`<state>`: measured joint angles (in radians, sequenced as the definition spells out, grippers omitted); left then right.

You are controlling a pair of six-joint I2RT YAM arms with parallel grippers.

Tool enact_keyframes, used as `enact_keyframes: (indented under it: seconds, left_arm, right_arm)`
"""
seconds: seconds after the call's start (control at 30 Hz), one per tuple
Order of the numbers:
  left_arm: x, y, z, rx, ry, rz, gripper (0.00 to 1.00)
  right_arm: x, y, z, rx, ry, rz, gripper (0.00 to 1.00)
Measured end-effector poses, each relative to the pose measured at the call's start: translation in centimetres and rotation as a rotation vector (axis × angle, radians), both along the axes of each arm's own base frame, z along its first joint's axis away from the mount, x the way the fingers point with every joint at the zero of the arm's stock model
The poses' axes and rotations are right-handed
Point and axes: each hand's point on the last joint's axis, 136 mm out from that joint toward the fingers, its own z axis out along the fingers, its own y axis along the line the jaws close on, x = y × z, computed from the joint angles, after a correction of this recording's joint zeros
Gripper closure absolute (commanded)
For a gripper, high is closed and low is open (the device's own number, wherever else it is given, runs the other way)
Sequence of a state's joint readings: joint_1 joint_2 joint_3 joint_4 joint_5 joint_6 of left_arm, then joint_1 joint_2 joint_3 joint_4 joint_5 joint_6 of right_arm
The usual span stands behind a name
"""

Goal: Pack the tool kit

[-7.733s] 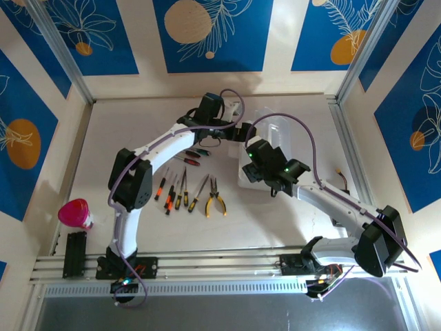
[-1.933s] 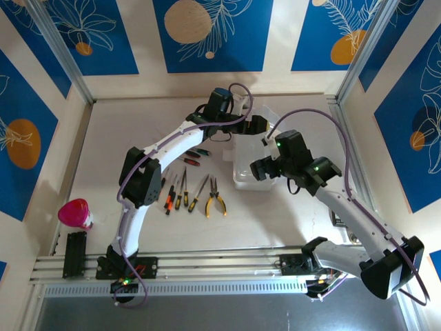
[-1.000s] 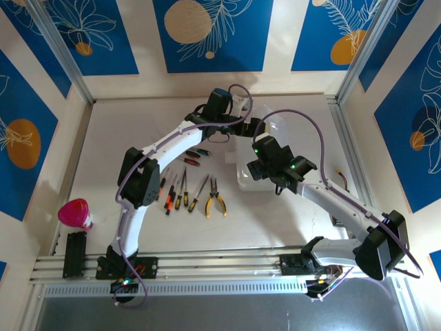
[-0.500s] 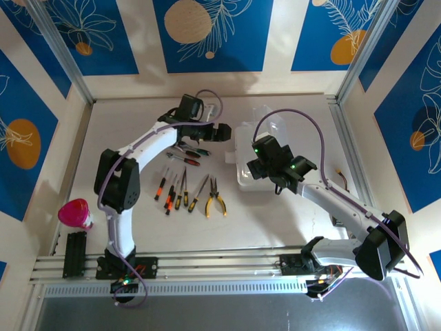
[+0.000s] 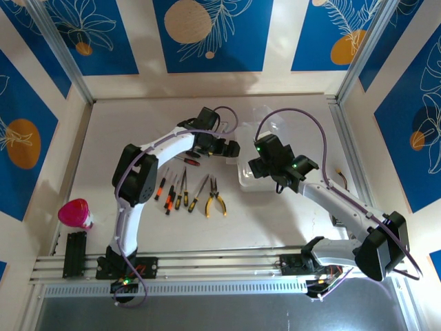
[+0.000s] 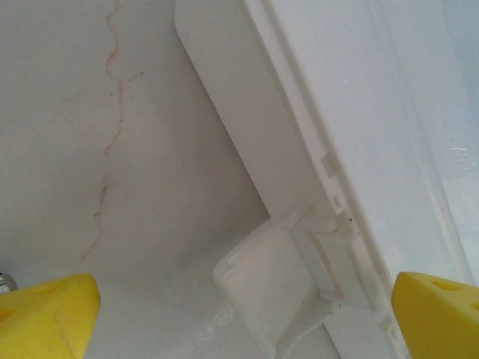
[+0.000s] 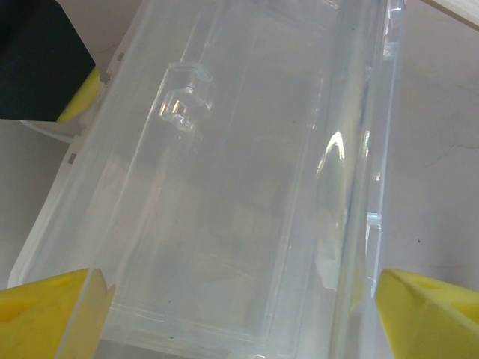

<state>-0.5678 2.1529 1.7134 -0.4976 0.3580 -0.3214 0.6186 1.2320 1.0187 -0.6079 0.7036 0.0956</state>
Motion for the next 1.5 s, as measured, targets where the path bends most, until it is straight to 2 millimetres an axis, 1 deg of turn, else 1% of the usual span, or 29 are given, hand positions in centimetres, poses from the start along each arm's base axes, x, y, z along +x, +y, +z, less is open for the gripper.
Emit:
enact_keyframes:
  seconds: [0.13,0.37,0.6,0.7,0.93,1.1,1.23,1.5]
  left_arm:
    - [0.2,-0.4,0.1,-0.023,0.001,0.003,0.00]
    - [0.1,-1.0,-0.8,-0.035,0.018,0.001,0.00]
    - [0.1,-1.1,-0.7,-0.043,0.023,0.007,0.00]
    - [0.2,-1.3,-0.6,-0.053,0.022,0.006,0.00]
    - [0.2,-1.5,-0.5,-0.063,0.020,0.003,0.00]
    - [0.2,-1.6,-1.1,-0.062,0.030,0.001,0.00]
    - [0.1,-1.6,-1.4,-0.063,0.039,-0.002,0.00]
    - [0.3,-2.3,-0.8,-0.110,0.027,-0.009,0.00]
  right_arm:
    - [0.2,0.0,0.1,0.012,-0.003,-0.004,0.09]
    - [0.3,0.1,0.1,0.029,-0.001,0.000,0.09]
    - [0.5,-0.3,0.0,0.034,0.002,-0.010,0.09]
    - [0.7,-0.9,0.0,0.048,0.008,-0.029,0.10]
    - [1.1,-3.4,0.8,0.081,-0.002,-0.095,0.10]
    - [0.9,-4.5,1.3,0.109,-0.006,-0.118,0.11]
    - [0.8,-4.5,1.6,0.127,-0.009,-0.114,0.11]
    - [0.7,-4.2,1.6,0.140,-0.002,-0.102,0.11]
